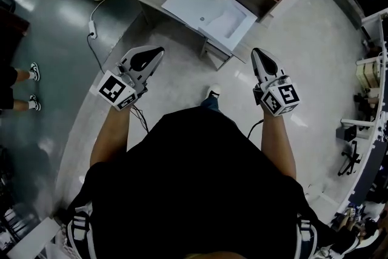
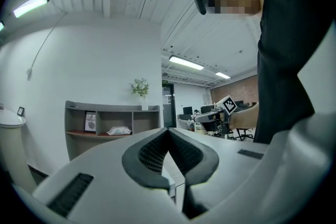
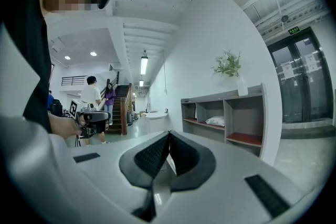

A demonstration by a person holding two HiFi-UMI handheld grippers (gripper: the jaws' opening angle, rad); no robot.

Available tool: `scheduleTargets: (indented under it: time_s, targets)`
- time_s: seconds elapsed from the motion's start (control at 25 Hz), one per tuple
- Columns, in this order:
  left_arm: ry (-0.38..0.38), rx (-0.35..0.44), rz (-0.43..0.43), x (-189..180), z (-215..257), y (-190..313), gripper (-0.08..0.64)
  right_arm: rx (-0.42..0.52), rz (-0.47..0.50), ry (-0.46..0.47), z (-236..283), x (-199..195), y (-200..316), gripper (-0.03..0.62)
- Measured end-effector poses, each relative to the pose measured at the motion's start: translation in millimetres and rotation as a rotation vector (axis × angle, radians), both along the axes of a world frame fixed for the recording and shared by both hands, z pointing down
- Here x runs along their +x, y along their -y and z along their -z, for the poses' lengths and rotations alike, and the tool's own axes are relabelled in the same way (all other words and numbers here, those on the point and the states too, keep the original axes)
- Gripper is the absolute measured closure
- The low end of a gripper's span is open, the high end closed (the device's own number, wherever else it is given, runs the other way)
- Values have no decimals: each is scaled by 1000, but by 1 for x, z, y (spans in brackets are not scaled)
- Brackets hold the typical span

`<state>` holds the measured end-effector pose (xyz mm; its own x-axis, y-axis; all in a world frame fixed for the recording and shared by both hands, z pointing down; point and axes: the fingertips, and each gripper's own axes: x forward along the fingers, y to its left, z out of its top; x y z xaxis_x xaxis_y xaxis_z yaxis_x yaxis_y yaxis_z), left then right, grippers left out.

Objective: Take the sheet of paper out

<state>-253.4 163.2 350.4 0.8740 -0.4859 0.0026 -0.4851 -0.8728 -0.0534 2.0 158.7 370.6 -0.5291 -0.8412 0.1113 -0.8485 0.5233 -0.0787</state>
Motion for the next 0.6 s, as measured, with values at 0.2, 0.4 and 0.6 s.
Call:
scheduleTargets:
  time_s: [0.2, 0.4, 0.6]
  targets:
    - [15, 15, -25, 12, 1, 7, 538, -12, 5, 10, -8, 7, 15, 578]
    - [16, 10, -19, 18, -2, 22, 538, -18, 12, 16, -14, 13, 34, 578]
    - [20, 7, -14, 24, -3, 36, 538, -27, 17, 15, -18, 20, 48, 578]
